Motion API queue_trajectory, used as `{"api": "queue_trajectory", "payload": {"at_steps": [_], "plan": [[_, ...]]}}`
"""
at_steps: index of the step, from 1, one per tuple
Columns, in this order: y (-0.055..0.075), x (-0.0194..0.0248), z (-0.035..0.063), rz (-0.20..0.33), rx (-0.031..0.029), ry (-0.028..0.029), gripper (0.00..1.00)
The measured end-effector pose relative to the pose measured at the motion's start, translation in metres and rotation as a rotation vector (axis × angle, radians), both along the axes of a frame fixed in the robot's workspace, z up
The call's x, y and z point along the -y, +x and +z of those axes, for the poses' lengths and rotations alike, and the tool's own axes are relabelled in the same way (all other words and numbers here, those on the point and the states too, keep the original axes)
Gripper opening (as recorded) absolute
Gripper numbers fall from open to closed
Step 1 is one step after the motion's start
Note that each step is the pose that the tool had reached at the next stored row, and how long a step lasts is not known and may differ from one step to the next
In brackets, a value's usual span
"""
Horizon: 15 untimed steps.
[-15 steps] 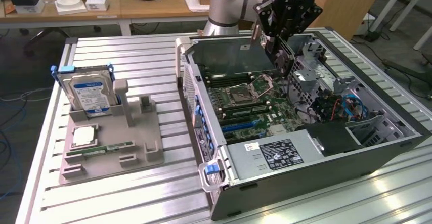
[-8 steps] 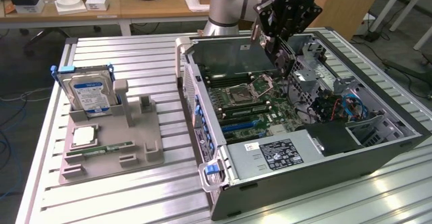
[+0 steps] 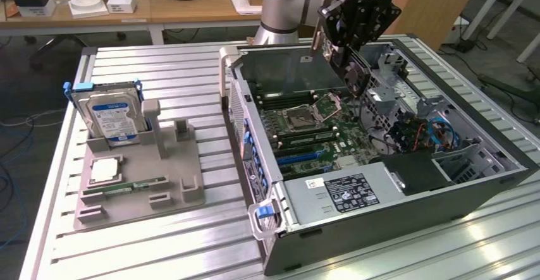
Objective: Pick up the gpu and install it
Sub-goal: 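Insert the gpu into the slot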
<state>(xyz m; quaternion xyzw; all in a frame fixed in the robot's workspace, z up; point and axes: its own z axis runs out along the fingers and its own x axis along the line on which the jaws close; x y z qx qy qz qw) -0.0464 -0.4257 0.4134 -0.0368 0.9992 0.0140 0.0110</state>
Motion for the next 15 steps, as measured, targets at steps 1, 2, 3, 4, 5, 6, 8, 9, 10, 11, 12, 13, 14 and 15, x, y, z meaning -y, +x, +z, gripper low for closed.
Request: {"api": "queue_trajectory", "payload": {"at_steps": [1, 2, 3, 4, 5, 6, 8, 9, 10, 11, 12, 13, 14, 15], "plan": [[0.0, 0.0, 0.0, 0.009, 0.0, 0.0, 0.27], [0.0001, 0.0, 0.0, 0.02, 0.0, 0.0001, 0.27], [0.0001, 0.0, 0.0, 0.03, 0.0, 0.0003, 0.27], [0.0001, 0.0, 0.0, 0.037, 0.0, 0.0004, 0.27], [0.0001, 0.0, 0.0, 0.044, 0.0, 0.0007, 0.27], [0.0001, 0.0, 0.0, 0.049, 0.0, 0.0009, 0.27], [0.0001, 0.0, 0.0, 0.058, 0.0, 0.001, 0.27], [0.0001, 0.0, 0.0, 0.063, 0.0, 0.001, 0.27], [0.0001, 0.0, 0.0, 0.068, 0.0, 0.001, 0.27], [0.0001, 0.0, 0.0, 0.072, 0.0, 0.0012, 0.27], [0.0001, 0.0, 0.0, 0.076, 0.0, 0.0012, 0.27], [0.0001, 0.0, 0.0, 0.081, 0.0, 0.0013, 0.27], [0.0001, 0.0, 0.0, 0.085, 0.0, 0.0013, 0.27], [0.0001, 0.0, 0.0, 0.09, 0.0, 0.0013, 0.27]]}}
